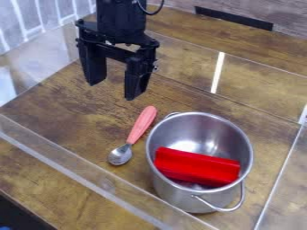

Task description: Remove the red object from the silver pot and put it on the table

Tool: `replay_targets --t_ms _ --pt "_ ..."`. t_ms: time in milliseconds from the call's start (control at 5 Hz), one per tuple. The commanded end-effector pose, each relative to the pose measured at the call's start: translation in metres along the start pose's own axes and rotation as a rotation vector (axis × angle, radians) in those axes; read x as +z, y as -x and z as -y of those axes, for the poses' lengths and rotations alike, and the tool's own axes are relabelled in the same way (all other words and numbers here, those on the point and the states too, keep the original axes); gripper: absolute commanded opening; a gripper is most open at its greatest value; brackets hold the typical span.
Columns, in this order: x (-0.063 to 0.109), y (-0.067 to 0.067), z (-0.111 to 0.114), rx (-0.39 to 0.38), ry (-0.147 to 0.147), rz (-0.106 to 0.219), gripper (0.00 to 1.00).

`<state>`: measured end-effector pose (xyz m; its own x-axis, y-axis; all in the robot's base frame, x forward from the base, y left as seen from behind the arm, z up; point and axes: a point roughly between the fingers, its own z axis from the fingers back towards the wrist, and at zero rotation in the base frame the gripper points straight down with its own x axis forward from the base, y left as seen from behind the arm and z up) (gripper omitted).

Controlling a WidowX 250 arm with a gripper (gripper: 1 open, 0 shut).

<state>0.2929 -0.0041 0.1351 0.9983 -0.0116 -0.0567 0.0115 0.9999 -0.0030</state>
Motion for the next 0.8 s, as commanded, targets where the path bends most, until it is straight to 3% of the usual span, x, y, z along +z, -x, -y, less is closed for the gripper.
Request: replay_targets --t_ms 0,400,600 --pt "-0.016 -0.002 0.011 -0.037 0.004 -0.024 1.0" --pt "-0.027 -0.008 0.082 -0.387 -0.031 0.031 1.0" --pt "-0.039 -0.013 0.11 -0.516 -0.055 0.063 1.0"
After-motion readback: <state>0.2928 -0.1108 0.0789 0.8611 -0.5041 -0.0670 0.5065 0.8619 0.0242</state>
